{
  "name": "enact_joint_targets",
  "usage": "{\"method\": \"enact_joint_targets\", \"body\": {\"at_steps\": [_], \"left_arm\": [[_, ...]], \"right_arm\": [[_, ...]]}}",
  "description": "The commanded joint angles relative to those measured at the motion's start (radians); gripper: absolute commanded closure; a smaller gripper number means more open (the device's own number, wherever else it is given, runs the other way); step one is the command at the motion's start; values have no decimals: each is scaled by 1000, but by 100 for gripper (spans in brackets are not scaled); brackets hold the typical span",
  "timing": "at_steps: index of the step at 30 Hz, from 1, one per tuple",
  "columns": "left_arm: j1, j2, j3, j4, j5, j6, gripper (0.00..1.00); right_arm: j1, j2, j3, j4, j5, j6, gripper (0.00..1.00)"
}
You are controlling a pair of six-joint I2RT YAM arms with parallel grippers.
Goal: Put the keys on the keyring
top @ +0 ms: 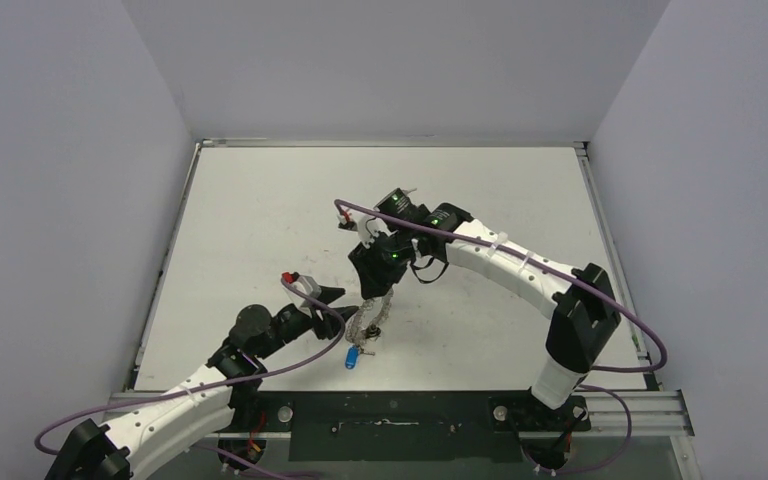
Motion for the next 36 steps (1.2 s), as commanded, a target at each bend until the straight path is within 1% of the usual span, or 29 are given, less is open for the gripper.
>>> {"method": "enact_joint_targets", "body": {"at_steps": [1,4,8,13,16,18,20,21,24,29,34,36], "left_arm": [[3,13,6,76,20,-18,53],[4,13,-1,71,10,-26,53],[3,25,-10,62,-10,-34,53],[3,63,-16,84,-6,-41,53],[3,53,-16,74,-69,-72,54],[3,21,1,-1,-173,-133,53],[5,-18,47,-141,-321,-203,51],[6,-28,87,-224,-369,-240,50],[21,-24,177,-432,-456,-288,43],[82,80,274,-615,-407,-340,39],[177,237,354,-693,-277,-393,35],[203,297,390,-732,-249,-399,34]], "right_arm": [[-75,-113,-78,144,79,100,50],[-124,-182,-160,227,77,144,42],[-155,-238,-222,266,96,163,38],[-162,-261,-289,315,100,188,32],[-161,-254,-318,340,95,201,30],[-161,-254,-343,367,106,212,26],[-162,-256,-369,393,137,227,23],[-161,-256,-380,404,152,235,21],[-161,-230,-392,428,201,251,19],[-149,-131,-346,428,273,246,21],[-109,-7,-235,410,352,225,30],[-83,46,-184,401,383,215,33]]}}
